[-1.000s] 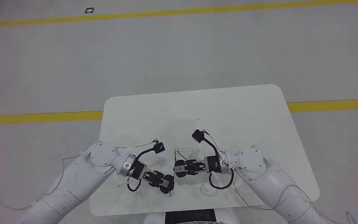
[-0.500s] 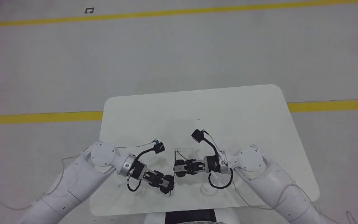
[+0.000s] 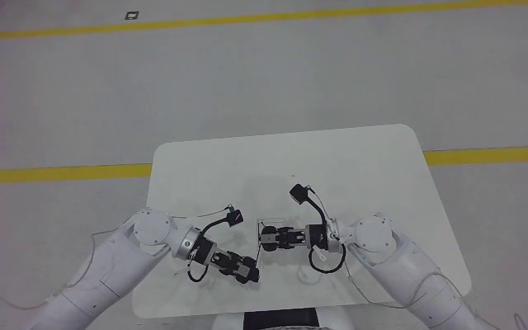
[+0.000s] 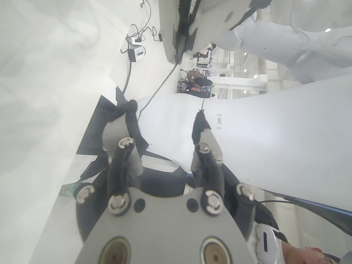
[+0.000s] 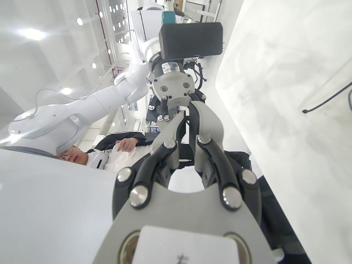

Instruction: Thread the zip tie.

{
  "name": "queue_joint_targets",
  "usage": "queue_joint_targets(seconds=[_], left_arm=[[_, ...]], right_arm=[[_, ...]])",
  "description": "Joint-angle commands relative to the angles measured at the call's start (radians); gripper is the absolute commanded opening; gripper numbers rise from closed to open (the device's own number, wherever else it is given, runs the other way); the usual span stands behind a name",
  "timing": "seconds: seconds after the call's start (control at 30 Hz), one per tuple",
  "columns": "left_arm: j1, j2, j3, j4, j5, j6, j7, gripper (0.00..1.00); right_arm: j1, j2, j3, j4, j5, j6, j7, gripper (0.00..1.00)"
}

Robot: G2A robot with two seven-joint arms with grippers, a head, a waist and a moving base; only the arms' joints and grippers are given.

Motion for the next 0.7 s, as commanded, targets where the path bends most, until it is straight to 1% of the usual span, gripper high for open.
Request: queue_joint_targets(seconds=[0.0,0.07,0.13,0.23,0.3,0.33,0.6,0.67], left_arm=[[0.0,0.0,0.0,0.0,0.0,0.0,0.0,1.0],[0.0,0.0,0.0,0.0,0.0,0.0,0.0,1.0],[0.004,-0.001,0.002,-0.004,0.002,0.003,0.027,1.0],[0.01,0.002,-0.008,-0.003,-0.004,0.0,0.047,1.0],[0.013,0.006,-0.014,-0.004,-0.01,0.001,0.036,1.0],[0.006,0.008,-0.022,-0.006,0.014,0.018,0.045,1.0],[0.006,0.008,-0.022,-0.006,0.014,0.018,0.045,1.0],[0.006,0.008,-0.022,-0.006,0.014,0.018,0.045,1.0]], right_arm=[[-0.004,0.002,0.008,0.001,0.0,0.009,-0.012,0.0],[-0.01,0.004,0.016,0.002,0.002,0.019,-0.024,0.0],[-0.016,0.005,0.025,0.004,0.01,0.031,-0.04,0.0],[-0.018,0.006,0.032,0.003,0.012,0.043,-0.051,0.0],[-0.018,0.006,0.032,0.003,0.012,0.043,-0.051,0.0],[-0.018,0.006,0.032,0.003,0.012,0.043,-0.051,0.0],[-0.018,0.006,0.032,0.003,0.012,0.043,-0.051,0.0],[-0.027,0.004,0.033,0.005,0.037,0.045,-0.083,0.0]])
